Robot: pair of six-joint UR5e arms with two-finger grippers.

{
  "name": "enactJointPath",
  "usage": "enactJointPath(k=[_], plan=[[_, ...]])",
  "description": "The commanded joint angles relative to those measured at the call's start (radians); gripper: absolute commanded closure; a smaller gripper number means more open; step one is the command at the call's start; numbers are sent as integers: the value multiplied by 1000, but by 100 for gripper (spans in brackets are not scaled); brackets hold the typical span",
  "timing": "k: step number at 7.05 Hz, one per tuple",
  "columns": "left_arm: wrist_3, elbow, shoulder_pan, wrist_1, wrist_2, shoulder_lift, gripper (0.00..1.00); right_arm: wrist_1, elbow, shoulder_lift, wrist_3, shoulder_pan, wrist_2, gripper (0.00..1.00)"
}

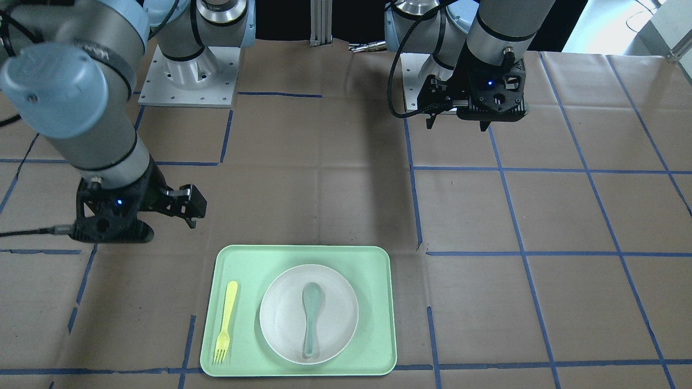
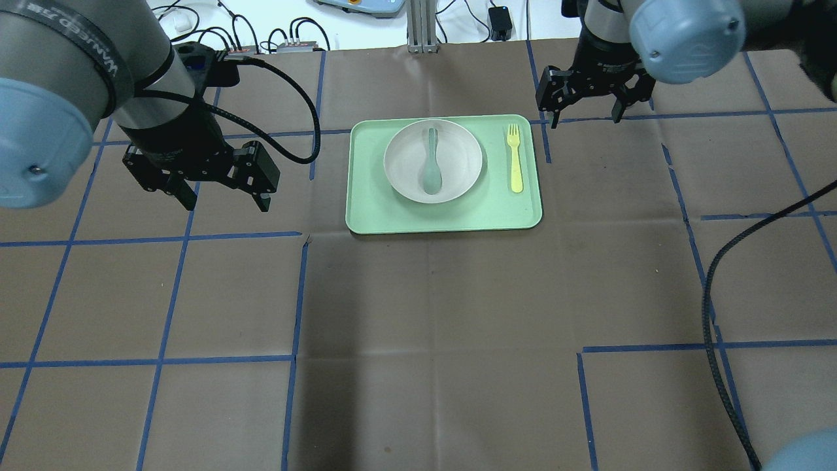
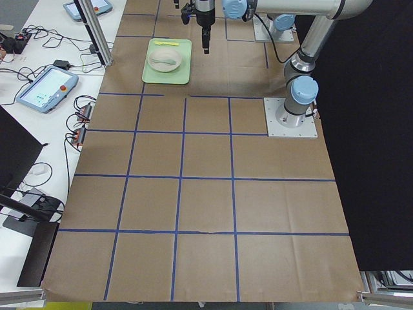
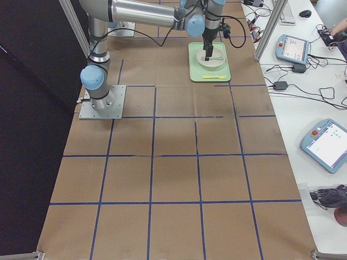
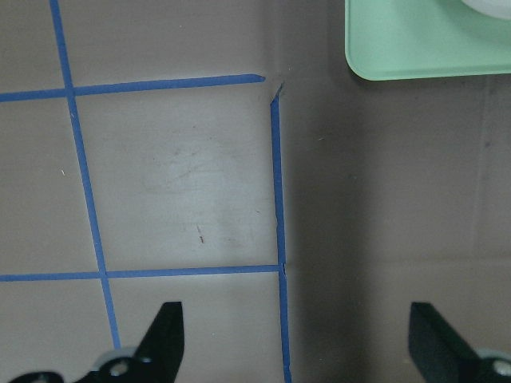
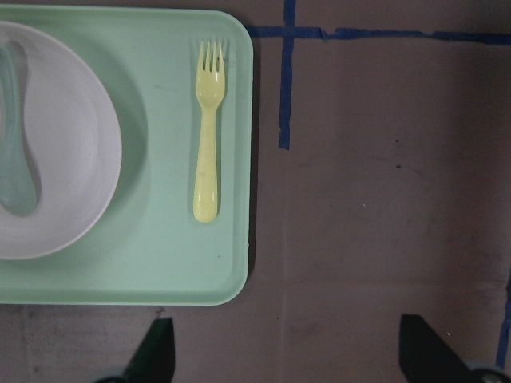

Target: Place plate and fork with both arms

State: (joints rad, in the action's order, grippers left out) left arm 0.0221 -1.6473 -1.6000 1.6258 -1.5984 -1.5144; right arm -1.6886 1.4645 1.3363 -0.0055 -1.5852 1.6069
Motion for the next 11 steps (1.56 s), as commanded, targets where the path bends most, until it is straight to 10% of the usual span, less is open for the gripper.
enactJointPath(k=[1,4,11], plan=[[1,0,0,0,0,0,0,134,55,154,2,8,4,0],[1,0,0,0,-2,0,0,49,201,260,24,-1,2,0],[1,0,0,0,0,-1,0,44,201,261,24,-1,-12,0]])
